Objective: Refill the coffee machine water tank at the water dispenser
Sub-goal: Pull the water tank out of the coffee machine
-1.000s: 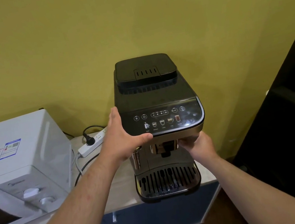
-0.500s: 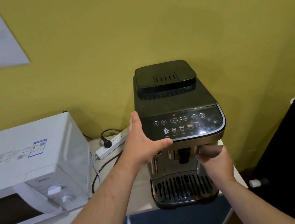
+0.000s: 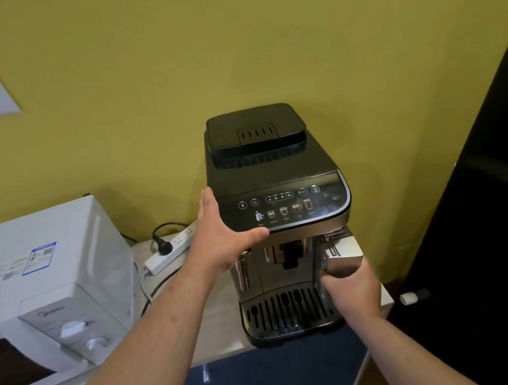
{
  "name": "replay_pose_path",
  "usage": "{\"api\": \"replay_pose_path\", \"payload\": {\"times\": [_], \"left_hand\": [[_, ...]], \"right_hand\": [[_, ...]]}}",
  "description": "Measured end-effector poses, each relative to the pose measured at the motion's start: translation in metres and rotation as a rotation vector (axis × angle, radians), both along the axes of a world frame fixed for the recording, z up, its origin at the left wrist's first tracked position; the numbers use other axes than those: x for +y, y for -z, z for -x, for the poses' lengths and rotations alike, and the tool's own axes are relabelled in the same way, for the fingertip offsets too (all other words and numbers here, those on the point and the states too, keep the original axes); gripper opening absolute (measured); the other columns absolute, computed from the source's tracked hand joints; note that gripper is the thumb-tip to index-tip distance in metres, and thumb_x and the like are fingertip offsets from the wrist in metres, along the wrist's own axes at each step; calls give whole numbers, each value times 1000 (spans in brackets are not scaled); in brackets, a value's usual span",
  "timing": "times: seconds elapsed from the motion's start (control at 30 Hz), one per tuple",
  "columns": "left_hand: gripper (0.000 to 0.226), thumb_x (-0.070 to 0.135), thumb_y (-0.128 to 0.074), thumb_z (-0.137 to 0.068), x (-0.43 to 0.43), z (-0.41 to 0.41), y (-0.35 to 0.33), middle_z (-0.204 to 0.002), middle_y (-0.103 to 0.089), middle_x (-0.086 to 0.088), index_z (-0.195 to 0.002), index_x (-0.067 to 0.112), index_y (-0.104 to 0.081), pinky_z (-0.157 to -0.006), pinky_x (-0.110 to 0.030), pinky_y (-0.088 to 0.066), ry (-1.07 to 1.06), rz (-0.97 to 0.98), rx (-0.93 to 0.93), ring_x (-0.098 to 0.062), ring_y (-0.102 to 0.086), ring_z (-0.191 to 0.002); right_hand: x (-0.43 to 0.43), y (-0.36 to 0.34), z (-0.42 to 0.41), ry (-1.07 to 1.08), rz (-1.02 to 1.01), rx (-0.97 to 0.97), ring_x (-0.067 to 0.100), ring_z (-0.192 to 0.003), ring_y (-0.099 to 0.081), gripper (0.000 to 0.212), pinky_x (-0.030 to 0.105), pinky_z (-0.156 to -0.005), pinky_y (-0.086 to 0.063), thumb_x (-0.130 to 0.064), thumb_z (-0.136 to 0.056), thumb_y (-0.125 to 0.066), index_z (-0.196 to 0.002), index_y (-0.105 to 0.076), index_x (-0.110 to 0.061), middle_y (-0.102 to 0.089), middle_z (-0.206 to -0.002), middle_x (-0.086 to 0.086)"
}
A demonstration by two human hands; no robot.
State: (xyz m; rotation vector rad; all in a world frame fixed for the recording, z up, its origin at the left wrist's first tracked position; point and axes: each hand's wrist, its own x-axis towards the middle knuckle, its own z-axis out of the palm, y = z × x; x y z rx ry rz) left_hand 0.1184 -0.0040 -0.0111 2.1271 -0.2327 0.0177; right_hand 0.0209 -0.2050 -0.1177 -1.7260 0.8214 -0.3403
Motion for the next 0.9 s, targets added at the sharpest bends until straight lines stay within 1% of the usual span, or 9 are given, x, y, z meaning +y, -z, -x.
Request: {"api": "replay_pose_path", "payload": {"times": [0.13,0.23,0.33,0.43,0.6,0.67,0.77,0.83,0.9], "left_hand": [[134,46,-90,-57,1,-4,2,-167,-11,3,-157,28,-4,-121,-45,-20,2,5,8,-17,-14,-151],[134,45,-90,-59,1,-3,2,-167,-9,1,-158,24,-1,-122,-43,-19,9,4,2,-18,-13,-152],[133,42,-90,-63,0,-2,1,-167,-6,-1,-158,20,0,-122,-41,-17,10,-6,-11,-18,-11,-152],[135,50,-89,-58,1,-4,2,-167,-11,-1,-158,22,-3,-122,-44,-20,5,-9,-12,-19,-15,-151],[133,46,-90,-60,1,-5,4,-166,-12,-3,-158,21,-3,-121,-45,-21,4,-26,-21,-22,-16,-151],[134,51,-89,-57,2,-4,4,-166,-14,-2,-158,24,-5,-121,-45,-23,7,-26,-12,-22,-18,-150],[135,61,-86,-46,3,-4,3,-163,-23,-3,-155,29,-12,-117,-50,-30,-9,-21,1,-24,-27,-147],[134,58,-88,-49,2,-4,3,-162,-25,-3,-155,26,-12,-116,-50,-31,-10,-32,-4,-25,-28,-146],[131,53,-89,-54,2,-6,3,-161,-26,-4,-155,24,-12,-116,-49,-31,-11,-48,-14,-26,-29,-146]], "right_hand": [[2,-1,17,-17,-14,7,4,-78,-56,48,12,-53,-39,-12,-66,-82,-104,-53,-17,-62,-92,-1],[4,0,30,-19,-26,-2,6,-80,-56,51,12,-54,-41,-11,-67,-82,-106,-51,-20,-61,-93,-1],[6,-1,43,-5,-30,-25,12,-84,-58,53,14,-58,-44,-10,-67,-83,-104,-48,-24,-58,-91,-6],[9,-2,55,0,-68,-40,8,-83,-56,55,14,-58,-44,-8,-69,-82,-105,-46,-27,-57,-91,-9],[15,4,83,48,-115,-34,9,-85,-58,60,9,-56,-41,-5,-66,-84,-109,-49,-27,-59,-96,-6],[17,6,97,65,-116,-34,4,-80,-58,58,9,-57,-41,-2,-63,-85,-103,-52,-27,-62,-92,-8],[16,9,115,82,-123,-25,8,-79,-64,57,12,-58,-44,0,-59,-87,-98,-53,-25,-66,-87,-4],[15,9,127,85,-144,-12,10,-81,-65,57,13,-58,-46,-1,-58,-88,-100,-55,-21,-67,-88,-2],[14,9,138,85,-132,-10,6,-80,-63,56,11,-56,-45,-3,-58,-89,-98,-55,-23,-67,-89,-3]]}}
